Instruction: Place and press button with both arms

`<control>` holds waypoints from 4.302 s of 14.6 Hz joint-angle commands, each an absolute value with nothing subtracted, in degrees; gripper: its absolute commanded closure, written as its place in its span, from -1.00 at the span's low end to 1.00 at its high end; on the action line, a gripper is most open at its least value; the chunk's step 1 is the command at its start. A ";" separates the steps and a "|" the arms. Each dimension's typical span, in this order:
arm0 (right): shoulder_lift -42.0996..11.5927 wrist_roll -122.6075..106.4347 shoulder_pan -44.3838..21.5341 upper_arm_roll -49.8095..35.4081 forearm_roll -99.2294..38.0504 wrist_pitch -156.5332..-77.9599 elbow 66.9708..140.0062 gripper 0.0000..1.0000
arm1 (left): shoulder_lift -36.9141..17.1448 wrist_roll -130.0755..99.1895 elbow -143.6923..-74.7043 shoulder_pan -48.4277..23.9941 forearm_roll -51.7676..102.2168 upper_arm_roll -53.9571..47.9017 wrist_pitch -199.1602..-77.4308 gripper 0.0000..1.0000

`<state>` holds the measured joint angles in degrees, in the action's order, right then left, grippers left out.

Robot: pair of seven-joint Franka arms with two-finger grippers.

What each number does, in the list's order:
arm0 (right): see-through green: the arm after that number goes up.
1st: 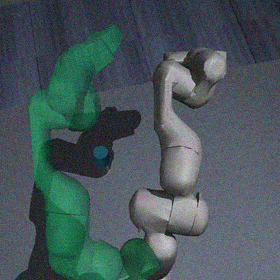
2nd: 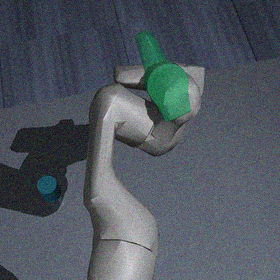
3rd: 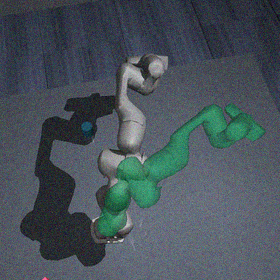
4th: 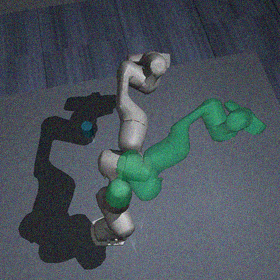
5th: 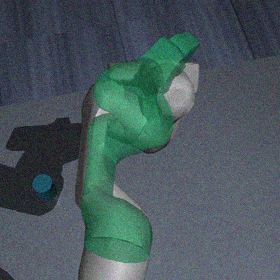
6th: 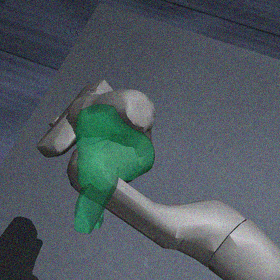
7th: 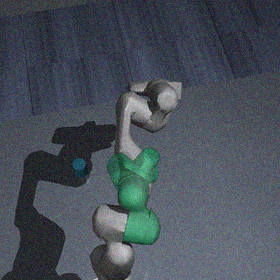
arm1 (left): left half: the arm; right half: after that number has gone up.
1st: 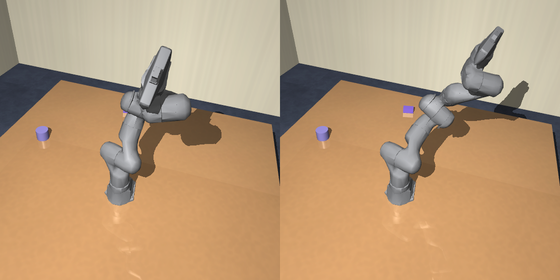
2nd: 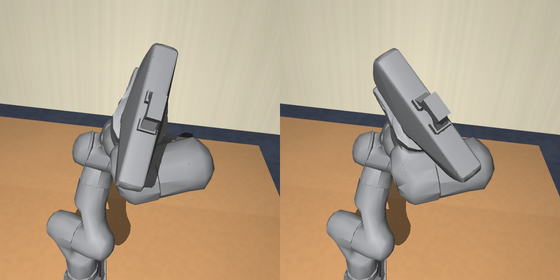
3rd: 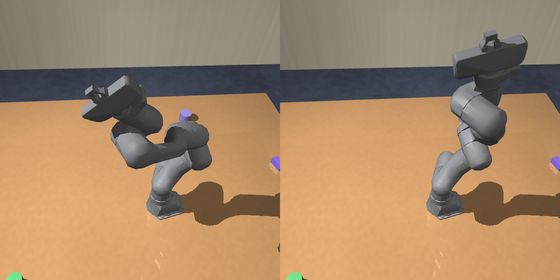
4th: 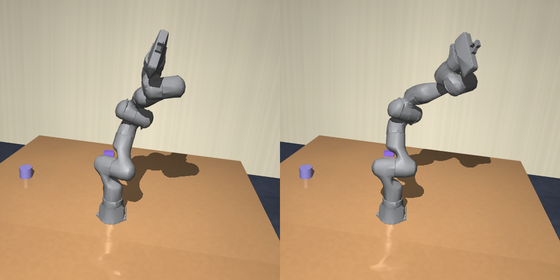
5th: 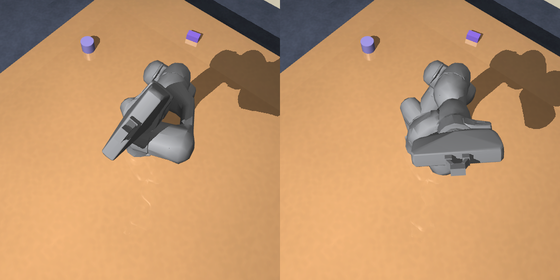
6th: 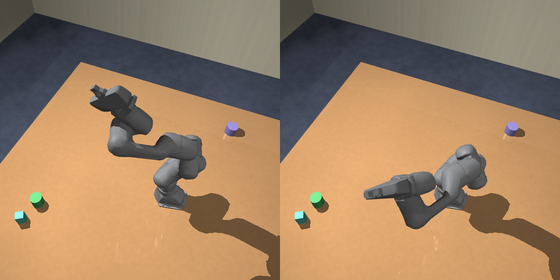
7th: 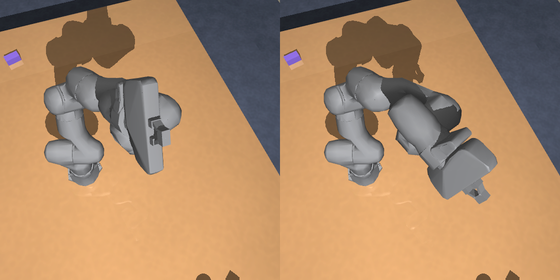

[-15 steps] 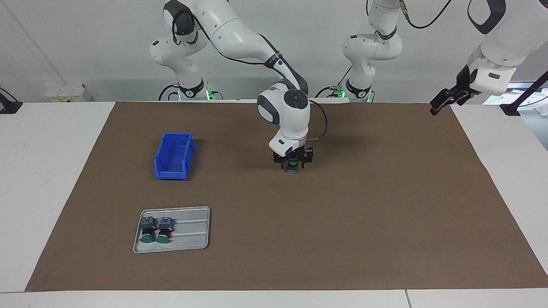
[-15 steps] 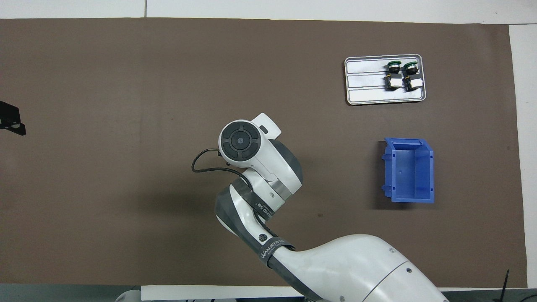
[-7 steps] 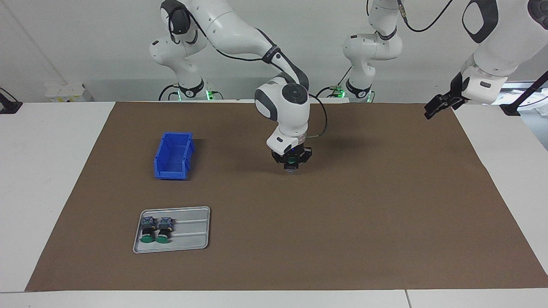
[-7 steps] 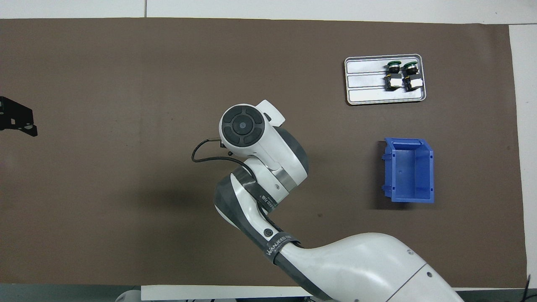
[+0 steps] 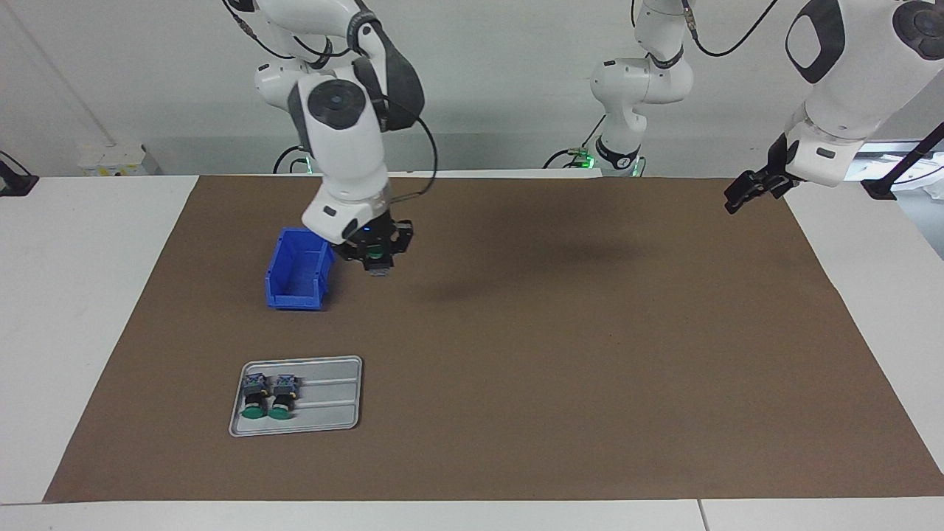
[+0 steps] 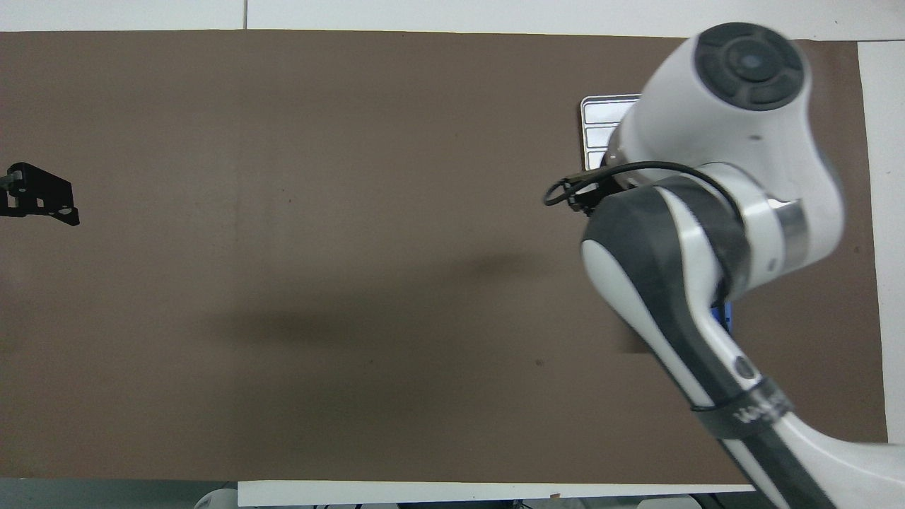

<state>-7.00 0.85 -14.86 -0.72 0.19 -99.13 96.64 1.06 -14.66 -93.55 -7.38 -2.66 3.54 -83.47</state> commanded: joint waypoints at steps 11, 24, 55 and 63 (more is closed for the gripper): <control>2.55 -51.64 3.96 -1.76 -2.09 -114.61 123.48 1.00 | 2.81 -14.59 -95.54 -7.29 -2.29 3.96 -84.64 -1.00; 2.11 -66.45 1.58 -1.67 -8.61 -128.58 135.78 0.91 | 2.81 -14.59 -95.54 -7.21 -2.29 4.22 -84.55 -1.00; -0.96 -10.14 2.11 -1.49 1.05 -85.34 85.26 -1.00 | 2.81 -14.59 -95.54 -7.21 -2.29 4.22 -84.55 -1.00; -0.70 -7.12 0.88 -0.53 1.67 -83.67 85.52 -1.00 | 2.81 -14.68 -95.45 -7.21 -2.29 4.22 -84.55 -1.00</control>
<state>-0.42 -8.25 1.25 -0.98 0.95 -85.32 86.86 1.29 -14.67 -93.69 -7.19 -2.66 3.93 -83.53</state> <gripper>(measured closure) 0.000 0.000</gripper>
